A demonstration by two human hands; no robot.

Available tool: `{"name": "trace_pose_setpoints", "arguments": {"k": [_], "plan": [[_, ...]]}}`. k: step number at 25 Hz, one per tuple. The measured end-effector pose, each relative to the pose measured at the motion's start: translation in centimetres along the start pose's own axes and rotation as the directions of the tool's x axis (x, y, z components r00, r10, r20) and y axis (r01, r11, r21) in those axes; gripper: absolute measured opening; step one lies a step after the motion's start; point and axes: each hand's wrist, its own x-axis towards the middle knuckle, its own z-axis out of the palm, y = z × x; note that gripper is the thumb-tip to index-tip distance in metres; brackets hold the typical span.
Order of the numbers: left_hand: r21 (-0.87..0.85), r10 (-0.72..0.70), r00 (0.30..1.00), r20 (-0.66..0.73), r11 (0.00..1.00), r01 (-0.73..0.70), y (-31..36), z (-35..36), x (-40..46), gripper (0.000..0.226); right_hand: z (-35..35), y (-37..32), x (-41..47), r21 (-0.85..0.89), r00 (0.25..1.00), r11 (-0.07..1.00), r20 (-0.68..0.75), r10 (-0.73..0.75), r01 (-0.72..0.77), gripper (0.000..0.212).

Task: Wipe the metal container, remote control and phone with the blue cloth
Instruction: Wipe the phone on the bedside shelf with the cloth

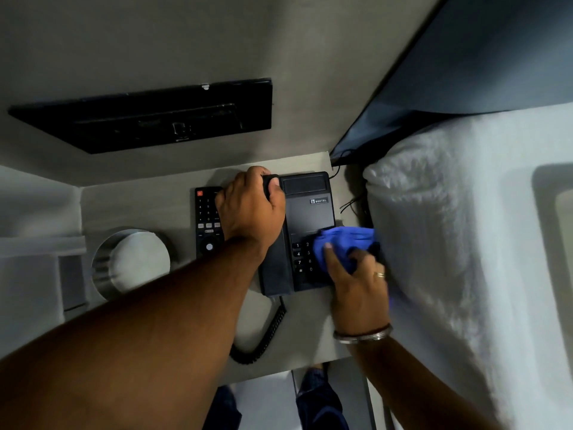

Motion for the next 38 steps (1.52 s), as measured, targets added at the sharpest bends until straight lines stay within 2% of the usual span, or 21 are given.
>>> {"name": "trace_pose_setpoints", "arguments": {"k": [2,5,7,10,11,13,15,17,19,21,24,27,30,32,35,37,38], "plan": [[0.009,0.005,1.000,-0.003,1.000,-0.005,0.0,0.0,0.0,0.032,0.4,-1.9,-0.2,-0.001,0.989,0.989,-0.010,-0.146,0.146,0.059],[0.006,0.017,1.000,-0.011,1.000,-0.017,-0.1,0.0,0.1,0.034,0.6,-0.7,-0.4,-0.037,0.969,0.968,0.019,-0.246,0.247,0.055],[-0.004,0.016,1.000,-0.015,1.000,-0.016,-0.1,0.0,0.0,0.036,0.3,2.8,-0.5,-0.073,0.978,0.976,0.026,-0.205,0.206,0.068],[-0.012,0.014,1.000,-0.021,1.000,-0.015,-0.1,0.0,0.0,0.036,0.3,4.1,-0.8,-0.016,0.998,0.998,-0.032,0.056,-0.056,0.076],[-0.013,0.014,1.000,-0.019,1.000,-0.015,0.0,0.0,-0.1,0.036,0.7,2.6,-1.2,0.014,0.998,0.999,-0.040,0.049,-0.048,0.073],[-0.002,0.011,1.000,-0.016,1.000,-0.011,0.1,0.1,0.0,0.036,1.8,-0.9,-2.3,0.017,0.992,0.993,-0.046,-0.114,0.115,0.062],[0.007,0.003,1.000,-0.004,1.000,-0.003,0.0,0.2,0.0,0.035,2.2,-1.6,-3.3,0.026,0.981,0.982,0.046,-0.189,0.188,0.061],[0.007,0.006,1.000,-0.005,1.000,-0.006,0.0,0.1,0.0,0.033,2.0,0.7,-3.6,0.030,0.983,0.988,0.097,-0.155,0.153,0.070],[0.000,0.002,1.000,-0.004,1.000,-0.002,-0.1,0.0,0.0,0.033,1.8,3.3,-4.1,0.006,0.989,0.996,0.122,-0.085,0.085,0.090],[-0.013,0.013,1.000,-0.003,1.000,-0.013,-0.1,0.1,0.0,0.035,0.9,3.4,-3.5,-0.024,0.987,0.997,0.145,-0.065,0.069,0.096],[-0.030,0.023,1.000,-0.002,0.999,-0.023,-0.1,0.0,-0.1,0.036,-0.4,1.2,1.0,-0.042,0.990,0.992,0.086,-0.115,0.119,0.082],[-0.025,0.016,1.000,0.008,1.000,-0.016,-0.1,-0.2,-0.1,0.033,-1.9,-1.5,10.6,-0.113,0.988,0.983,0.068,-0.136,0.143,0.067],[-0.024,-0.006,1.000,0.007,1.000,0.006,0.1,-0.3,0.0,0.033,-2.0,-2.3,14.8,-0.116,0.994,0.988,0.055,-0.092,0.097,0.057],[-0.037,-0.019,1.000,0.003,0.999,0.019,0.2,-0.4,0.1,0.035,-1.3,-0.8,11.1,-0.015,0.996,0.998,0.069,-0.060,0.061,0.066],[-0.069,-0.031,0.999,-0.015,0.997,0.030,0.0,-0.1,0.0,0.036,0.3,2.1,-0.2,0.047,0.960,0.989,0.239,-0.148,0.141,0.079],[-0.060,-0.038,0.999,-0.009,0.997,0.038,0.2,-0.3,0.1,0.032,0.7,3.7,-4.5,0.088,0.891,0.964,0.369,-0.266,0.252,0.074],[-0.058,-0.046,0.999,0.004,0.997,0.046,0.3,-0.4,0.1,0.030,0.2,4.1,-5.0,0.108,0.870,0.962,0.411,-0.274,0.251,0.068]]}}
